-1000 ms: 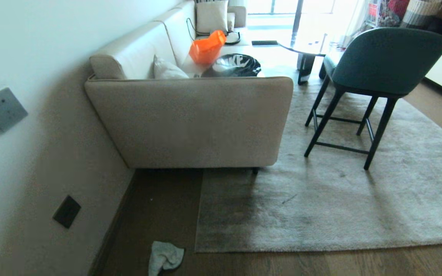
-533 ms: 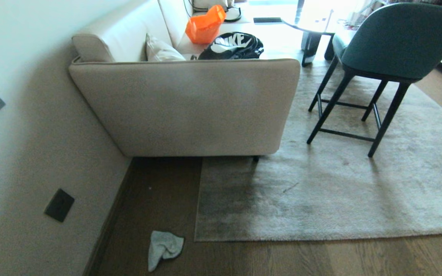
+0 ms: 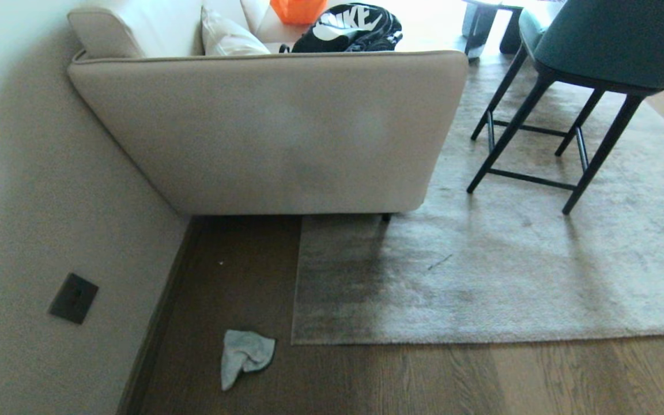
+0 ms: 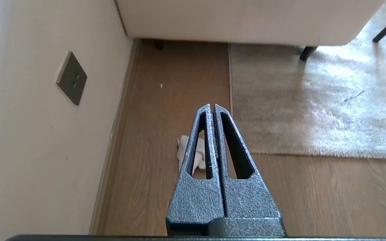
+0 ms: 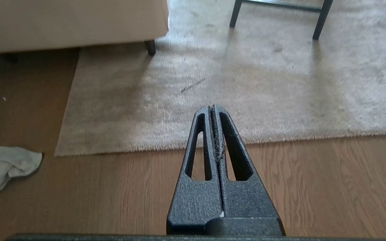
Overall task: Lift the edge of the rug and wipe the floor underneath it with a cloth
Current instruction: Pick up the rag
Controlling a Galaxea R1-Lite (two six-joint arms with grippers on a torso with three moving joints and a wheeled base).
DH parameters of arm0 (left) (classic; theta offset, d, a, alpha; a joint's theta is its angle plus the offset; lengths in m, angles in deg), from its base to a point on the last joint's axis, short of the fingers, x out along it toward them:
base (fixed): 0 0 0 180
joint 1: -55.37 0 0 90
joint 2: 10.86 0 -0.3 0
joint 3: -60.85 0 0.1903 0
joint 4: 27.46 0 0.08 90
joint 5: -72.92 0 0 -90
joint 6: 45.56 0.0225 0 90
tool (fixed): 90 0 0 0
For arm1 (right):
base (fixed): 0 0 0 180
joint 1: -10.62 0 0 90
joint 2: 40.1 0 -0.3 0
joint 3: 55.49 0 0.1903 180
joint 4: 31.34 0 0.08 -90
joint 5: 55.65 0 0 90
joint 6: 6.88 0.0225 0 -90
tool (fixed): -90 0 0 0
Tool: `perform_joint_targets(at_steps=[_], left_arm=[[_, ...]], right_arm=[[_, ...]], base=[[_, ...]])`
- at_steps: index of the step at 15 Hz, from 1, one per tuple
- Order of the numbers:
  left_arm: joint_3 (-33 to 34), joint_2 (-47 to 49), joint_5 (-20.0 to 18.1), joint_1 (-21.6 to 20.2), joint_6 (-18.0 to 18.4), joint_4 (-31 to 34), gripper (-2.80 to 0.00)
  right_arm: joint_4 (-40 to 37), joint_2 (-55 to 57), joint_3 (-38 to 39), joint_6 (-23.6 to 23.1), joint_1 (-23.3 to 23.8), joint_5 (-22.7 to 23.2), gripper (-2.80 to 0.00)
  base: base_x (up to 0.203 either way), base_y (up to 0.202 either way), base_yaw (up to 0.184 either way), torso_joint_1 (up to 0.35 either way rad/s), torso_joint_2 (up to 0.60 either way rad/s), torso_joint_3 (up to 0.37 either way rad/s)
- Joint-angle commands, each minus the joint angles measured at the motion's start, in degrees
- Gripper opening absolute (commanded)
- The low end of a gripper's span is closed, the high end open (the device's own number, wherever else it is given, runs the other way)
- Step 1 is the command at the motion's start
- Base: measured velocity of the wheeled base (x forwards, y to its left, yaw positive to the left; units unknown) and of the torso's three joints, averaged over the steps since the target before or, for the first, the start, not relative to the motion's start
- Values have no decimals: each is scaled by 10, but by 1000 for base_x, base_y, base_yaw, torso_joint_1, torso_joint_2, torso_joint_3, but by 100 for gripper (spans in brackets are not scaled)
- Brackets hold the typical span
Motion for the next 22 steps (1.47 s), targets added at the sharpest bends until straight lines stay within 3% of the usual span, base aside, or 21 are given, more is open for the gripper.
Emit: perform_joint_targets(at_steps=[1, 22], left_arm=[[-1, 0, 0, 0, -1, 0, -280], [-3, 0, -1, 0, -1, 9, -280]], right_arm=[[0, 0, 0, 0, 0, 0, -280], [0, 1, 0, 0, 0, 0, -280]], base=[[0, 0, 0, 3, 8, -206], [0, 0, 0, 3, 2, -197]])
